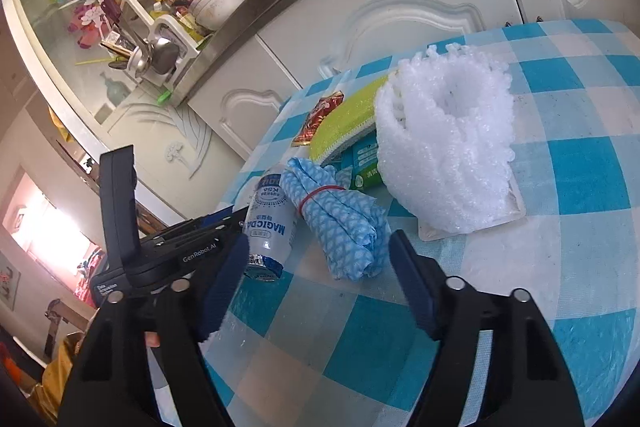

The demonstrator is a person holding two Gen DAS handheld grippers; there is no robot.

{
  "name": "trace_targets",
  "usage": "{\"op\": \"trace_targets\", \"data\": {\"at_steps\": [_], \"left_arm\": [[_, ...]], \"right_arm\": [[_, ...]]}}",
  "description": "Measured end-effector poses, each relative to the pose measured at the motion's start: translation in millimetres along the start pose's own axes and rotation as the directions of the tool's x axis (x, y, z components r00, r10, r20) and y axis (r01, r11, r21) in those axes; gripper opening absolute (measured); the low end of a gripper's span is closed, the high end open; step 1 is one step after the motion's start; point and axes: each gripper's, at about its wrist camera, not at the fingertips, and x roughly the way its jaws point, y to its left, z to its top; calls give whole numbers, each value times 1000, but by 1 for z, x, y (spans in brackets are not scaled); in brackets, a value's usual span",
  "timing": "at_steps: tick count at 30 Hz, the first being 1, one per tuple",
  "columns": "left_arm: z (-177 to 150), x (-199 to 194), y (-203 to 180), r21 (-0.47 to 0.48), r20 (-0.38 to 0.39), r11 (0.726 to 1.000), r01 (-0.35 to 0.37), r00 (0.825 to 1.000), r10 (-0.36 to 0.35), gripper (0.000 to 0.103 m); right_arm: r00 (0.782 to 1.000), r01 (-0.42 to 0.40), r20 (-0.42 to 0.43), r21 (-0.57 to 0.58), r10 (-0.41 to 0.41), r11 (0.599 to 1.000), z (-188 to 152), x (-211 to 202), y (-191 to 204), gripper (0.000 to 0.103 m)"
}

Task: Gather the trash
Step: 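Grasp the green snack bag with the left tool while the right tool grasps the blue cloth bundle, then carry the snack bag and cloth bundle to the red bucket and release both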

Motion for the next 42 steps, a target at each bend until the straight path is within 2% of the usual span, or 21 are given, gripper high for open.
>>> {"op": "trace_targets", "data": {"at_steps": [4,7,9,11,17,27,42], "left_arm": [[-2,-4,-2,-12,10,1000,5,1000,-4,35],[-7,-9,-3,-10,13,1000,8,1000,-8,35],[-10,-11,-2,-15,14,1000,8,1000,-8,34],[-13,-15,0,-26,17,1000,10,1000,-9,34],[-22,-27,4,-52,25,999,5,1000,-4,34],[-41,-58,10,-89,46,996,-9,999,14,34],[-70,-110,19,-126,79,992,-24,996,34,34]], "right_arm": [[999,53,-8,-59,-54,997,-1,7,9,63],[998,67,-15,-67,-69,995,-2,10,10,59],[997,71,-25,-61,-73,996,-1,12,8,39],[996,77,-34,-54,-79,996,-1,13,6,30],[996,84,-35,-53,-86,995,-1,13,7,17],[999,45,15,-71,-44,996,-1,3,11,11],[990,-52,133,3,51,999,2,-22,-1,10]]}}
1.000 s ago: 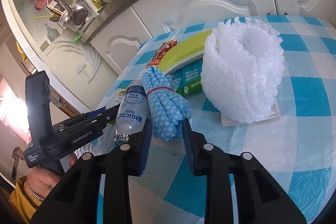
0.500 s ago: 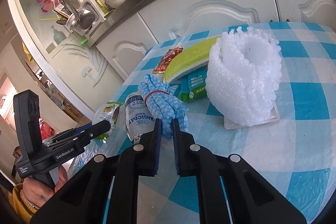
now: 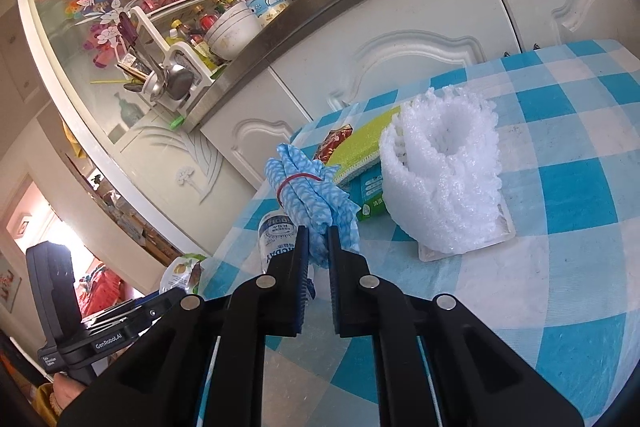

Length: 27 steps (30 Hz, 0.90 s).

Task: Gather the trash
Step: 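Carry the snack bag and cloth bundle to the red bucket and release both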

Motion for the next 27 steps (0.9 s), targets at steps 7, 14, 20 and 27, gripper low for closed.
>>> {"op": "trace_targets", "data": {"at_steps": [7,14,20,27], "left_arm": [[-11,-12,19,-23,2,999,-24,1000,24,34],[-13,-25,42,-31,24,997,-67,997,68,34],[-14,-36,62,-36,50,993,-114,992,115,34],[-19,-44,90,-44,73,980,-193,978,196,34]], "right_arm": [[999,-37,15,30,37,999,0,-6,2,11],[999,-46,26,-29,47,999,-2,-12,30,10],[996,-74,44,-86,78,993,-1,-21,62,10],[995,-96,-6,-148,96,984,-10,-17,104,11]]}}
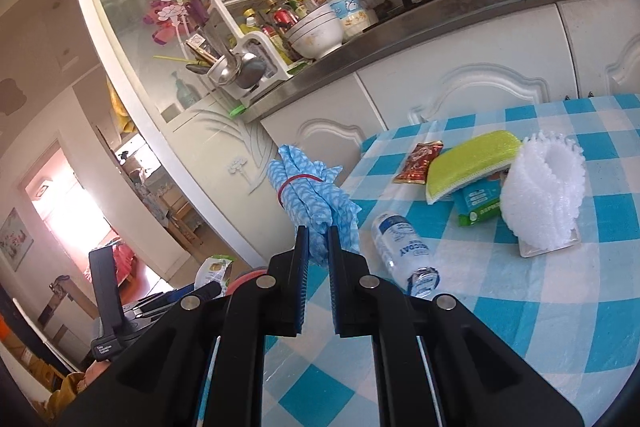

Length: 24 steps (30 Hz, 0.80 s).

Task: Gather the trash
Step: 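Carry the snack bag and cloth bundle to the red bucket and release both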

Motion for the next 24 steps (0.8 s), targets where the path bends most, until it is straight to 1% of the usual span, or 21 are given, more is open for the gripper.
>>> {"op": "trace_targets", "data": {"at_steps": [3,6,13,19,24], "left_arm": [[-4,0,11,4,8,999,-36,999,36,34],[-8,0,24,-5,7,999,-52,999,52,34],[-18,4,48,-14,-6,995,-99,995,98,34],[-30,14,68,-32,-34,993,-118,993,117,35],[-40,24,84,-62,-61,990,-124,991,120,35]], "right_arm": [[999,-18,-35,-25,17,1000,-3,7,21,11],[997,-32,-73,-63,28,997,-7,17,43,11],[986,-43,-168,-152,17,987,-21,46,88,10],[966,-45,-258,-224,-14,974,-34,76,115,11],[943,-61,-331,-273,-34,960,-45,104,137,11]]}}
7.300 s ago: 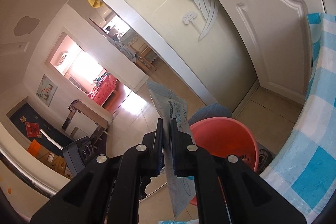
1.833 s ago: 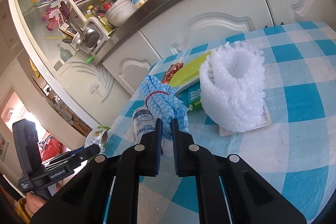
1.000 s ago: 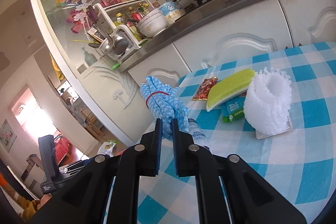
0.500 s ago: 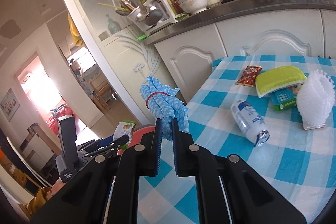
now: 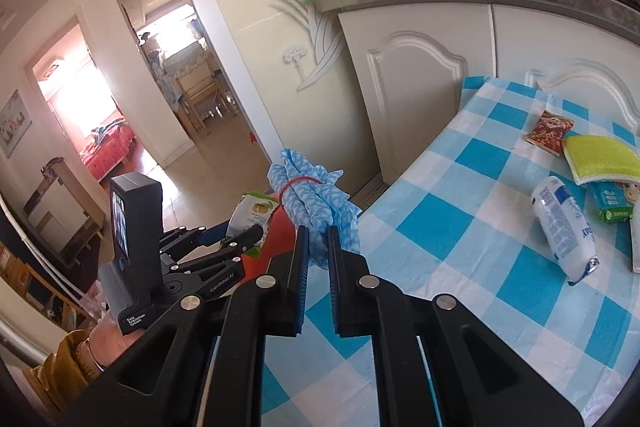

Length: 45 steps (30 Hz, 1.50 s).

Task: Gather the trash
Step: 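Carry the snack bag and cloth bundle to the red bucket and release both, then move both open tools back over the table toward the foam net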

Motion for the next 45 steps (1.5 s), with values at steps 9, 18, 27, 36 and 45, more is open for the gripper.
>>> {"op": "trace_targets", "data": {"at_steps": [9,18,27,36,45], "left_arm": [[-12,19,18,-25,-45,1000,-5,999,4,35],[-17,32,29,-34,-71,999,-27,997,24,35],[-26,51,35,-41,-120,996,-78,990,73,74],[-20,23,71,-179,-79,984,-7,997,-8,89],[-15,-3,82,-319,-51,934,161,981,-186,94]], "right_arm": [[992,-6,-127,-77,-4,997,7,54,28,11],[983,-13,-184,-107,-7,994,9,88,35,11],[978,5,-206,-87,-23,996,8,108,37,63],[1000,5,-3,53,-5,999,8,37,0,83],[980,32,191,97,-50,995,-4,-31,-27,91]]}}
